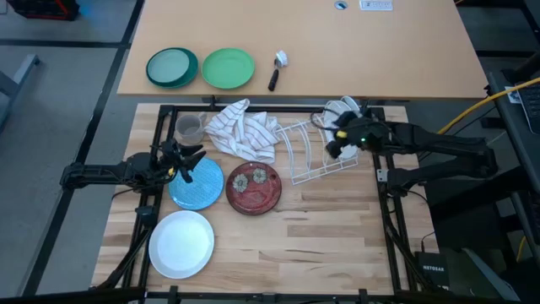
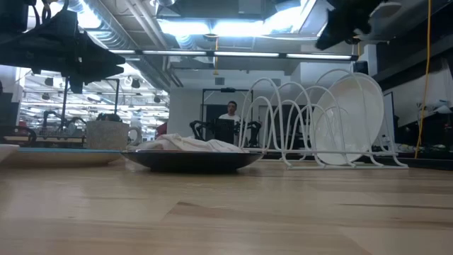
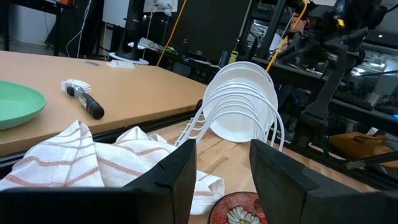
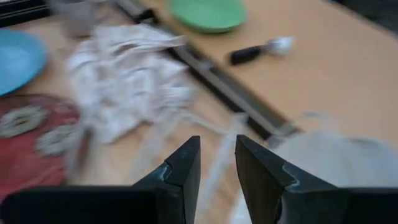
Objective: Sort dishes
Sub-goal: Put the white plate into the white dish rack
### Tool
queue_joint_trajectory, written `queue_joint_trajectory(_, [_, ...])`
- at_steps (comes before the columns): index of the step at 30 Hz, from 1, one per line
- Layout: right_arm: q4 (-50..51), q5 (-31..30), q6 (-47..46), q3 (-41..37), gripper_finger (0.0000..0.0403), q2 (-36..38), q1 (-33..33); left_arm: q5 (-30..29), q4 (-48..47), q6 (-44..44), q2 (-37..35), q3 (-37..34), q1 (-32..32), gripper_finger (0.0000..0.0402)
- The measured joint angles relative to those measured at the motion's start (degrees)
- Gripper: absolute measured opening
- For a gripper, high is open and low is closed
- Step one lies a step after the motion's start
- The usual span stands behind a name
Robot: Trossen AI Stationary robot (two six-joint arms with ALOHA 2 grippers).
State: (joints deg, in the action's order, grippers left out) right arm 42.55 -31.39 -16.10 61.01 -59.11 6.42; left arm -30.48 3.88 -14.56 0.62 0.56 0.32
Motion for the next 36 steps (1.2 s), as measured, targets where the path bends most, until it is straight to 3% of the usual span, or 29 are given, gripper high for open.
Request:
queue_joint_trajectory(7, [-11.5,2.5,-0.1,0.0,0.0106,-11.9,-7.1,0.0,0.0,0.0,0.0,0.0,0.0,0.0141])
queue_joint_trajectory(14, [-33.9,7.0,-0.1,0.0,0.0106,-25.3,-12.4,0.4,0.0,0.0,0.0,0.0,0.0,0.0141])
queue_joint_trajectory(16, [-40.7,8.5,-0.1,0.0,0.0106,-29.0,-13.6,3.9,-0.1,0.0,0.0,0.0,0.0,0.0141])
queue_joint_trajectory(20, [-52.0,11.8,-0.1,0.0,0.0106,-35.3,-15.0,17.2,-1.1,0.0,0.0,0.0,-0.2,0.0141])
queue_joint_trajectory(25, [-58.7,13.0,-0.5,0.0,0.0106,-40.8,-15.9,29.4,-2.7,-4.3,0.0,0.1,-1.7,0.0141])
queue_joint_trajectory(31, [-59.2,14.7,-6.2,0.0,0.0106,-44.2,-16.2,35.0,-7.0,-5.8,1.9,1.9,-5.7,0.0141])
queue_joint_trajectory(36, [-59.5,15.7,-8.1,0.0,0.0106,-45.1,-16.2,36.3,-7.0,-4.6,6.3,4.0,-10.2,0.0141])
